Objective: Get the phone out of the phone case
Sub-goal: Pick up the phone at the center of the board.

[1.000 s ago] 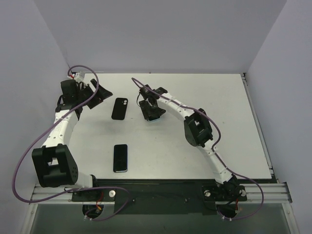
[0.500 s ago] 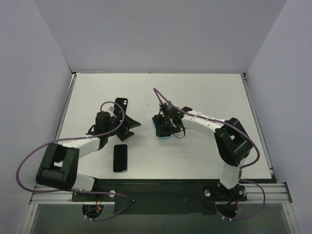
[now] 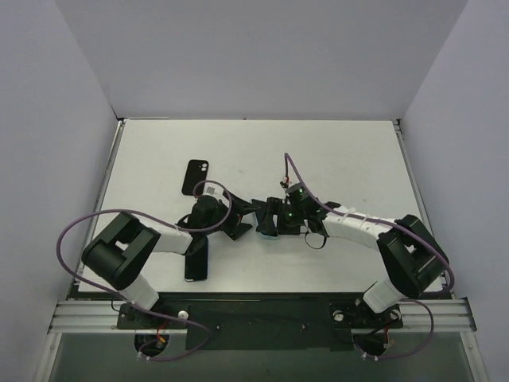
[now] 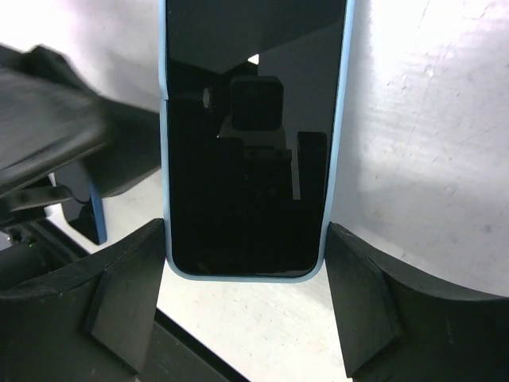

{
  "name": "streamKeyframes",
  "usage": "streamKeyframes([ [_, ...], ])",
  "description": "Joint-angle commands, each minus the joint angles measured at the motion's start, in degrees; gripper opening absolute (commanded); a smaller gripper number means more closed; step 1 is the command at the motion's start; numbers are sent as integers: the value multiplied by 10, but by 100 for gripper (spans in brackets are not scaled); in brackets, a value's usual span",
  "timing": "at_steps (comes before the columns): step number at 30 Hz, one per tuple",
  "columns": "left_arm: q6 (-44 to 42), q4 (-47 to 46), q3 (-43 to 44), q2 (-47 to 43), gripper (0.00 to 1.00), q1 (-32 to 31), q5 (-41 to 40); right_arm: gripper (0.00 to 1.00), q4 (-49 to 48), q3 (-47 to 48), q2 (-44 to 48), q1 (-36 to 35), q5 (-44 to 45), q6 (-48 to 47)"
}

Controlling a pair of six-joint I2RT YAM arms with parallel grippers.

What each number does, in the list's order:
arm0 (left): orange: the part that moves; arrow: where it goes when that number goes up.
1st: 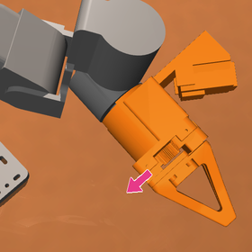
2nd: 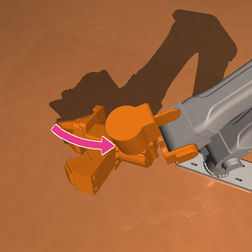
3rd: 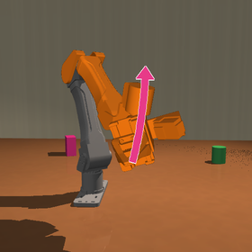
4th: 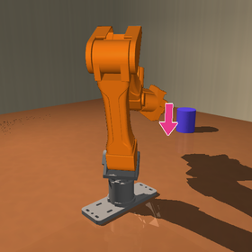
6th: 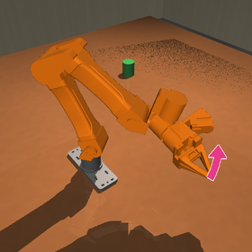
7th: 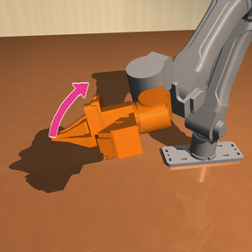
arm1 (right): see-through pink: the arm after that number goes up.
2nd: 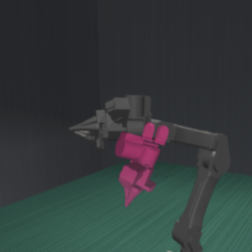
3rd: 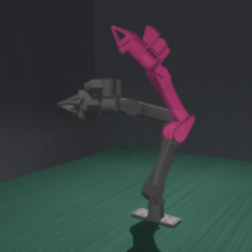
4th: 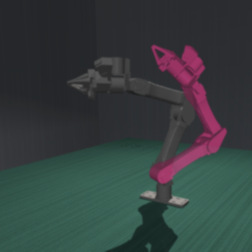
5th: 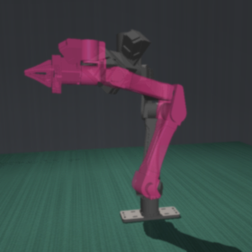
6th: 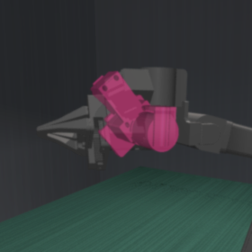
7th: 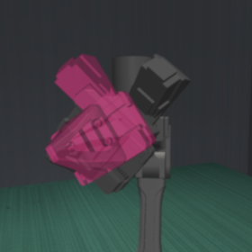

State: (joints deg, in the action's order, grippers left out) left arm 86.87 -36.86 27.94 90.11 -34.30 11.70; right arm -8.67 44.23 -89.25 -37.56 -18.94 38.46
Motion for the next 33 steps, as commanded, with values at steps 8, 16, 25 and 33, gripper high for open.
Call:
streamKeyframes([
  [8,-51,-41,109,108,44,-30,12,0,-11,-34,100,-16,-63,-25],
  [16,-223,20,97,-26,0,-29,36,77,114,-71,251,-26,-35,-83],
  [25,-303,-25,56,-236,0,-30,161,72,12,-103,365,-25,-219,-25],
  [33,-247,-38,71,-316,0,-30,210,54,-11,-81,398,-35,-302,-47],
])
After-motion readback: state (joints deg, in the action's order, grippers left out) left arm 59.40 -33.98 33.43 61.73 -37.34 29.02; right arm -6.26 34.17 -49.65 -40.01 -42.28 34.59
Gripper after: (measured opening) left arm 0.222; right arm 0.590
